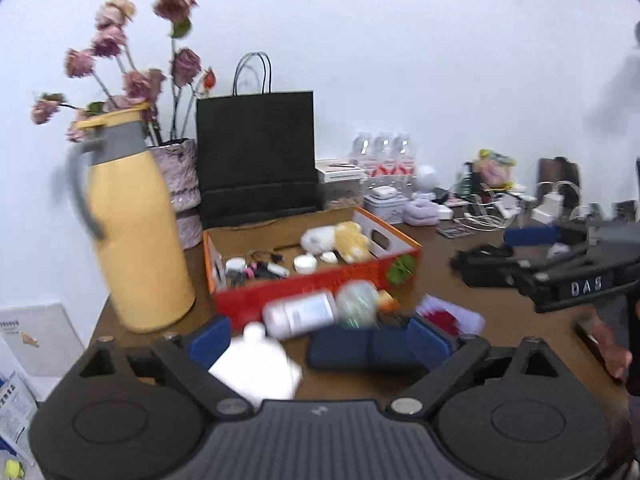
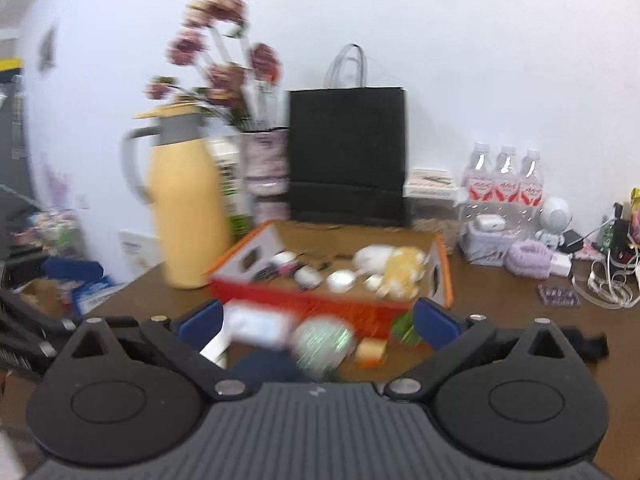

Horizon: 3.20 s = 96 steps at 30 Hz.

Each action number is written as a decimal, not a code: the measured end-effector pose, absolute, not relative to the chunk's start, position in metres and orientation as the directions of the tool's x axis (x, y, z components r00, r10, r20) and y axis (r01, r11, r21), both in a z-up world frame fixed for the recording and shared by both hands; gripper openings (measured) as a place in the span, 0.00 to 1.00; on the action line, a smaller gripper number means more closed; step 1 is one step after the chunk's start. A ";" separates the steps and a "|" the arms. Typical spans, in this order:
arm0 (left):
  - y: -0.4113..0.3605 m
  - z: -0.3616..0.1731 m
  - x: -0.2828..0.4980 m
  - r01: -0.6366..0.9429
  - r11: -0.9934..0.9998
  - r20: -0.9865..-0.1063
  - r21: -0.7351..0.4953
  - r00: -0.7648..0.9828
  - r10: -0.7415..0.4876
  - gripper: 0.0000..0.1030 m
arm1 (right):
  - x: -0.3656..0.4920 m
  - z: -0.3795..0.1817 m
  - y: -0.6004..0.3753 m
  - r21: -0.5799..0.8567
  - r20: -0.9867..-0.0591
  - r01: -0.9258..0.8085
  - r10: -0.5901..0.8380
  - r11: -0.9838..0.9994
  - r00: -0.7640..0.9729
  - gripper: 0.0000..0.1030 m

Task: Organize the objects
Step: 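Withdraw both grippers from the box back over the table, then grasp the clear plastic bag with the right gripper while the left gripper grasps the white plastic container, then carry the plastic bag and container into the box and open both grippers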

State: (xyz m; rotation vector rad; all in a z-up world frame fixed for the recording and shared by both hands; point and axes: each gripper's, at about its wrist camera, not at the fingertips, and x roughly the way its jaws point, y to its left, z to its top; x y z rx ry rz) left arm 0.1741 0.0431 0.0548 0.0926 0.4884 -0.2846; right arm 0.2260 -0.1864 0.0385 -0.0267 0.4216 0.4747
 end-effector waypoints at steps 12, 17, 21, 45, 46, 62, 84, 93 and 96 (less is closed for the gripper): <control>0.074 0.011 0.017 0.050 0.999 -0.464 0.018 0.885 -0.036 1.00 | 0.089 -0.008 -0.215 0.023 -0.488 -0.380 0.342 0.925 0.803 1.00; 0.070 -0.007 0.035 -0.023 0.997 -0.437 0.076 0.898 0.054 1.00 | 0.102 -0.017 -0.223 0.038 -0.487 -0.296 0.276 0.954 0.829 1.00; 0.064 -0.024 0.063 -0.013 0.997 -0.467 0.078 0.883 0.048 1.00 | 0.118 -0.029 -0.226 0.082 -0.500 -0.266 0.270 0.961 0.823 1.00; -0.002 -0.068 0.369 0.249 0.962 -0.512 0.108 0.844 -0.160 0.97 | 0.386 -0.049 -0.150 0.241 -0.521 -0.319 0.400 0.916 0.754 0.80; -0.004 -0.071 0.375 0.250 0.962 -0.523 0.106 0.837 -0.160 0.95 | 0.397 -0.057 -0.148 0.261 -0.543 -0.313 0.407 0.913 0.735 0.72; 0.014 -0.040 0.314 0.246 0.969 -0.491 0.025 0.847 -0.202 0.56 | 0.329 -0.022 -0.175 0.311 -0.365 -0.290 0.396 0.905 0.843 0.12; 0.019 -0.070 0.347 0.083 0.996 -0.621 0.022 0.782 -0.051 0.62 | 0.209 -0.084 -0.161 0.179 -0.559 -0.344 0.383 0.922 0.735 0.13; 0.024 -0.004 0.211 0.140 0.985 -0.427 -0.100 0.888 -0.169 0.63 | 0.171 -0.069 -0.187 0.202 -0.494 -0.309 0.370 0.929 0.787 0.08; 0.026 -0.003 0.185 0.142 0.983 -0.413 -0.115 0.893 -0.177 0.63 | 0.166 -0.059 -0.195 0.205 -0.467 -0.314 0.374 0.927 0.801 0.06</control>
